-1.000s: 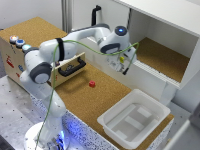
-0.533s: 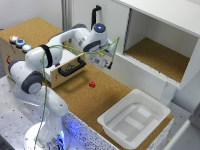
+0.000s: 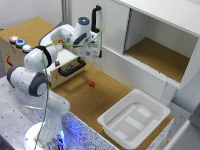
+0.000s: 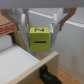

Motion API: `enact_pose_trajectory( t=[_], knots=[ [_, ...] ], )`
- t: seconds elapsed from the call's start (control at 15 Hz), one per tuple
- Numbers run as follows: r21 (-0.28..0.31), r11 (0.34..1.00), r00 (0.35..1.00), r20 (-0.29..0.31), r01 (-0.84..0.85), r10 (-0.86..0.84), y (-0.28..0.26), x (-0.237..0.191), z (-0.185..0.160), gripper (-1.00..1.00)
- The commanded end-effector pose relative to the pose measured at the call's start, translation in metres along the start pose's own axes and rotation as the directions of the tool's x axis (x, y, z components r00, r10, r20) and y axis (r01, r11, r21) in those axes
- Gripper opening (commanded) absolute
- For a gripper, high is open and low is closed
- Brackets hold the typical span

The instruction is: Go towards the drawer and store the yellow object

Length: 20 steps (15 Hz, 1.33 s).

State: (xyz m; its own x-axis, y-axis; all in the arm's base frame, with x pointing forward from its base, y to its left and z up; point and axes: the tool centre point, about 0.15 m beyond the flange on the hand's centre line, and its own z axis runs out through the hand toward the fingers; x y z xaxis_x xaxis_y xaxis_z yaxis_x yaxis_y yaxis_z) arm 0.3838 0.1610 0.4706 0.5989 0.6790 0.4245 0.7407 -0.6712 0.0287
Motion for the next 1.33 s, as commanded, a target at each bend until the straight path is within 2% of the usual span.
enact_pose_trajectory(
  t=[0.0, 0.27, 0.73, 0.93, 1.27],
  knots=[
    [0.021, 0.982, 0.982, 0.022, 0.187, -0.188, -0.043, 0.018, 0.041, -1.0],
    [0.106, 0.941, 0.945, 0.032, 0.32, -0.325, -0.067, 0.02, 0.071, -1.0],
    [0.257, 0.811, 0.835, 0.027, 0.525, -0.549, -0.119, 0.026, 0.12, -1.0],
    [0.294, 0.766, 0.801, 0.001, 0.571, -0.598, -0.14, 0.037, 0.135, -1.0],
    [0.306, 0.734, 0.772, -0.007, 0.607, -0.635, -0.148, 0.053, 0.154, -1.0]
  ],
)
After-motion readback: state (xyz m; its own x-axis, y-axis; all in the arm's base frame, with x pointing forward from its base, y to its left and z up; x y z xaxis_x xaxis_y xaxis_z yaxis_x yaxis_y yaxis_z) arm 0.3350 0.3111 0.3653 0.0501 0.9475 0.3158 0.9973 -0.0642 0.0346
